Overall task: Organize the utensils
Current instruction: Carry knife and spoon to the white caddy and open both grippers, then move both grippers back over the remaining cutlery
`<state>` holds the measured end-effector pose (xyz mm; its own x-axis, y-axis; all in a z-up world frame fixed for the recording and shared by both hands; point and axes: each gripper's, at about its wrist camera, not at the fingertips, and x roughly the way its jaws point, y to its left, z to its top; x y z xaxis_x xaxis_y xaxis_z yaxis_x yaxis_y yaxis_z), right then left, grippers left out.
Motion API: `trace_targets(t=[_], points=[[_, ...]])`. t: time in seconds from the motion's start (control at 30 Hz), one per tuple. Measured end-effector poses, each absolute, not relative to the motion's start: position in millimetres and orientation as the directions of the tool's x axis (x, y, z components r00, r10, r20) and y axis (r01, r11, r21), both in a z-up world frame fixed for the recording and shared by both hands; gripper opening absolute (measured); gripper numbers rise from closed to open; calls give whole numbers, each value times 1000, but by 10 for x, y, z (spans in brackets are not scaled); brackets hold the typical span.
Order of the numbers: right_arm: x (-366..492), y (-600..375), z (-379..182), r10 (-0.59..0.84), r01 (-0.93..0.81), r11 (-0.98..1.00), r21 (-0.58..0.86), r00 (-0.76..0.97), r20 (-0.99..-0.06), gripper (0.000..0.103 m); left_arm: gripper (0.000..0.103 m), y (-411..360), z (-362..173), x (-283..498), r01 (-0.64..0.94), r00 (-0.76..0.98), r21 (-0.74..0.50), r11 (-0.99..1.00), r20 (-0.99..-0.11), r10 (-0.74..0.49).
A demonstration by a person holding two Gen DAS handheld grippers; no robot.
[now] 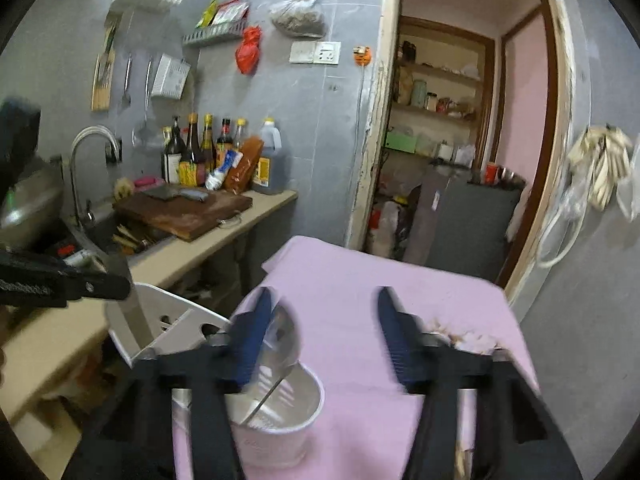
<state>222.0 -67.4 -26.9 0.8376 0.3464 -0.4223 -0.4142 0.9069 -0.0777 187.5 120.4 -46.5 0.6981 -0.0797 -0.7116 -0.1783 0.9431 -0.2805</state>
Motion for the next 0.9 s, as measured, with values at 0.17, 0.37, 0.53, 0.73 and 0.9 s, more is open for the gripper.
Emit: trace_targets(t=[0.17, 0.37, 0.53, 0.73, 0.9], points=[[2203, -903, -181, 331, -374, 927, -26, 849, -412, 59, 4, 1247, -413, 1823, -204, 723, -313, 928, -687, -73], [2168, -1180, 10, 308, -322, 946, 32, 868, -389, 76, 8, 1089, -253, 1749, -189, 770, -295, 937, -637, -46], [2089, -1478, 103, 266, -262, 963, 61, 892, -366, 88, 47, 867, -135, 1708, -158, 804, -269, 950, -593, -34], [1971, -1873, 136, 196, -193, 980, 45, 915, -354, 98, 79, 476, 15, 1621, -137, 856, -231, 963, -516, -2], [1884, -2254, 97, 147, -141, 989, 41, 924, -354, 101, 91, 96, 36, 1580, -133, 882, -197, 971, -470, 26]])
